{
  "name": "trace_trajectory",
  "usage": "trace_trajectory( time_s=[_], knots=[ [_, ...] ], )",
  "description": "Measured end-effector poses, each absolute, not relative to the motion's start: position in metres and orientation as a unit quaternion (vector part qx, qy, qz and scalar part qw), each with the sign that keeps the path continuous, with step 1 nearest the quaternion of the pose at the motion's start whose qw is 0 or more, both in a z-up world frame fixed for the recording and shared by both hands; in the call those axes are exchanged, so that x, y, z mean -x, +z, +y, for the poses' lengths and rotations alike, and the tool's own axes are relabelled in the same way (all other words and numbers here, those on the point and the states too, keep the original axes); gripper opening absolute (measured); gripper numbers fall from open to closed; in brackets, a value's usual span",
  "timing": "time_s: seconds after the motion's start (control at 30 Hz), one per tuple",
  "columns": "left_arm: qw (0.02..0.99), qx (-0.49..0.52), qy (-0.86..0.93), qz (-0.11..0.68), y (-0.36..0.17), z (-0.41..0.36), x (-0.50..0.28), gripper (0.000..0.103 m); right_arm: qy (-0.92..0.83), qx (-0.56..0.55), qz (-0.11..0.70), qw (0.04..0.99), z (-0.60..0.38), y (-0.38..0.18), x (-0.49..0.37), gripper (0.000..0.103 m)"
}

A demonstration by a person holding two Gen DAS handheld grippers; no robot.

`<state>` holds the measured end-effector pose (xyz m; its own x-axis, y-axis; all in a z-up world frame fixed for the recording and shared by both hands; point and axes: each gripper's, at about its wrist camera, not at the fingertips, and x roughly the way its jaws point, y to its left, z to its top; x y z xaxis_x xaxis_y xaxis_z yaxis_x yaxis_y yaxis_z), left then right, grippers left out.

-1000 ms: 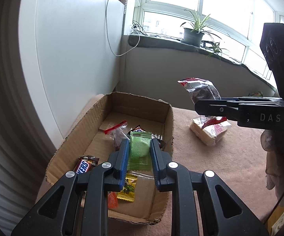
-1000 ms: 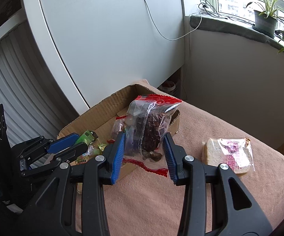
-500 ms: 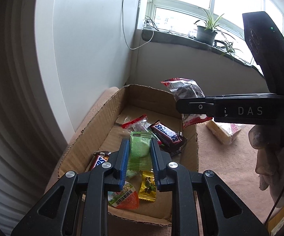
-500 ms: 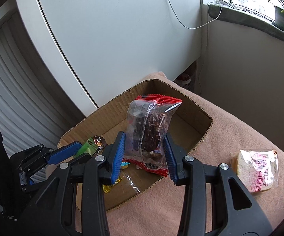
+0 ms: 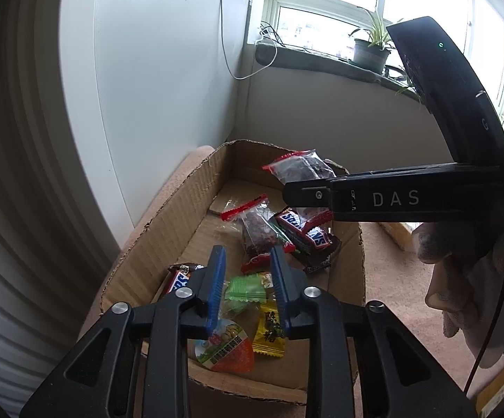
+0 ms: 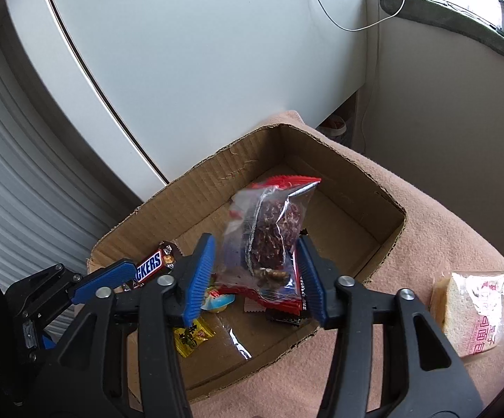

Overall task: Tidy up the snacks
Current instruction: 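Open both grippers to drop the candy bag and green packet into the box, then move both tools back to the bagged bread loaf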

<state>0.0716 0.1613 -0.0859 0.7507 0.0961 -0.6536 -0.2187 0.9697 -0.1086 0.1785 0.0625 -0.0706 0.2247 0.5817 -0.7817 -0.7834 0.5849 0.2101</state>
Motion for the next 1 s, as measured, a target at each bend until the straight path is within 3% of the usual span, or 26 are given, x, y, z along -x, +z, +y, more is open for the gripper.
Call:
trace_trajectory(
  time_s=[0.03, 0.07, 0.67, 0.73, 0.77, 0.83, 1.0],
  knots=[
    [0.931, 0.086, 0.086, 0.343, -0.086, 0.16, -0.071, 0.053, 0.44, 0.111, 0.435, 0.777, 0.061, -0.069, -0.179, 0.074],
    [0.932, 0.083, 0.089, 0.342, -0.085, 0.158, -0.071, 0.057, 0.44, 0.107, 0.43, 0.781, 0.059, -0.067, -0.179, 0.079],
    [0.938, 0.084, 0.073, 0.329, -0.069, 0.129, -0.075, 0.06, 0.417, 0.081, 0.392, 0.816, -0.011, -0.029, -0.183, 0.081],
    [0.939, 0.087, 0.066, 0.327, -0.067, 0.123, -0.077, 0.066, 0.412, 0.073, 0.389, 0.821, -0.023, -0.025, -0.185, 0.081],
    [0.939, 0.088, 0.063, 0.325, -0.066, 0.12, -0.078, 0.067, 0.409, 0.071, 0.388, 0.823, -0.029, -0.023, -0.186, 0.082],
    [0.941, 0.092, 0.057, 0.321, -0.064, 0.114, -0.078, 0.067, 0.403, 0.066, 0.383, 0.829, -0.042, -0.021, -0.188, 0.093],
    [0.944, 0.104, 0.029, 0.312, -0.059, 0.097, -0.083, 0.067, 0.385, 0.049, 0.376, 0.841, -0.078, -0.016, -0.194, 0.094]
  ],
)
